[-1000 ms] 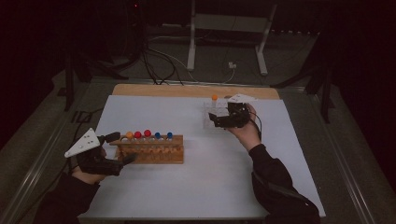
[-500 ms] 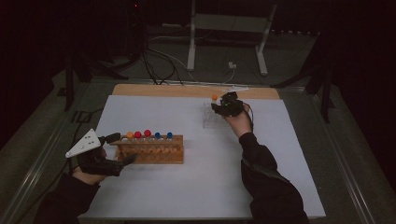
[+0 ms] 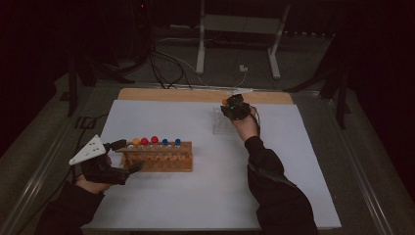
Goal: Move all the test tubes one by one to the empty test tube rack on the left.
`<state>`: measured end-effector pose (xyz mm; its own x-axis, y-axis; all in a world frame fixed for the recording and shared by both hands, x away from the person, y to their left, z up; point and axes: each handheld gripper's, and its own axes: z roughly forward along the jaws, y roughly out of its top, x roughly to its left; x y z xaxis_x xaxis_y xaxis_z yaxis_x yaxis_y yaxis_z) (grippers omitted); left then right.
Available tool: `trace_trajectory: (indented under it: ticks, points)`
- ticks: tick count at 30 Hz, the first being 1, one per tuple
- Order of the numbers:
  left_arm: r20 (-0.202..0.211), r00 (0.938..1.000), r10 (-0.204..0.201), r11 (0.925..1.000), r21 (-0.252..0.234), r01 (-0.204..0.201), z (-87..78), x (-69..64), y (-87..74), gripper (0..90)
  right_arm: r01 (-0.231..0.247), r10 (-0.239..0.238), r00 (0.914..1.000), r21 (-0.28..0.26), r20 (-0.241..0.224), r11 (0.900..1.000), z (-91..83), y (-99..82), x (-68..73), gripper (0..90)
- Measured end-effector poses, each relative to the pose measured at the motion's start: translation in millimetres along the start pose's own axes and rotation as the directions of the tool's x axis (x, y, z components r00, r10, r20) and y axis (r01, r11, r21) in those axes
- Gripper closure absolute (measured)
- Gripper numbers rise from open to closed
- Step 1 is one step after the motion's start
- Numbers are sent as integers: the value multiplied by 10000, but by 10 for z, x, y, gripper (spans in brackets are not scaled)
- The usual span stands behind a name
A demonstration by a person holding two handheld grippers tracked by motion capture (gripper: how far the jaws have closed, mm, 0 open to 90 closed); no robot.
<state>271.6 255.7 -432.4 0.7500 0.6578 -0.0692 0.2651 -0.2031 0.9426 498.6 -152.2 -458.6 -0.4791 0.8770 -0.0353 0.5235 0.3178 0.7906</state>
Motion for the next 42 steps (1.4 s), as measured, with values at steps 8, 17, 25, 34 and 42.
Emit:
trace_trajectory:
  ticks: [8, 17, 25, 34, 42]
  points:
    - [144, 9999, -4, 9998, 185, 2, 20, -13, 13, 22, 344, -342, 9994, -617, 38, 9975, -254, 148, 15, 741]
    - [398, 9992, -15, 9996, 290, 3, 72, -59, 65, 22, 863, -903, 9957, -1394, -227, 9865, -694, 268, 112, 742]
    - [573, 9983, 79, 9991, 420, -103, 131, -132, 121, 22, 1510, -1660, 9817, -1495, -934, 9772, -1009, 191, 369, 742]
    - [970, 9951, 197, 9983, 536, -250, 222, -220, 190, 23, 2015, -2316, 9524, -1608, -1984, 9662, -1335, -93, 634, 742]
    - [1496, 9879, 420, 9974, 517, -502, 344, -363, 261, 23, 2374, -2760, 9231, -1677, -2678, 9568, -1561, -397, 843, 742]
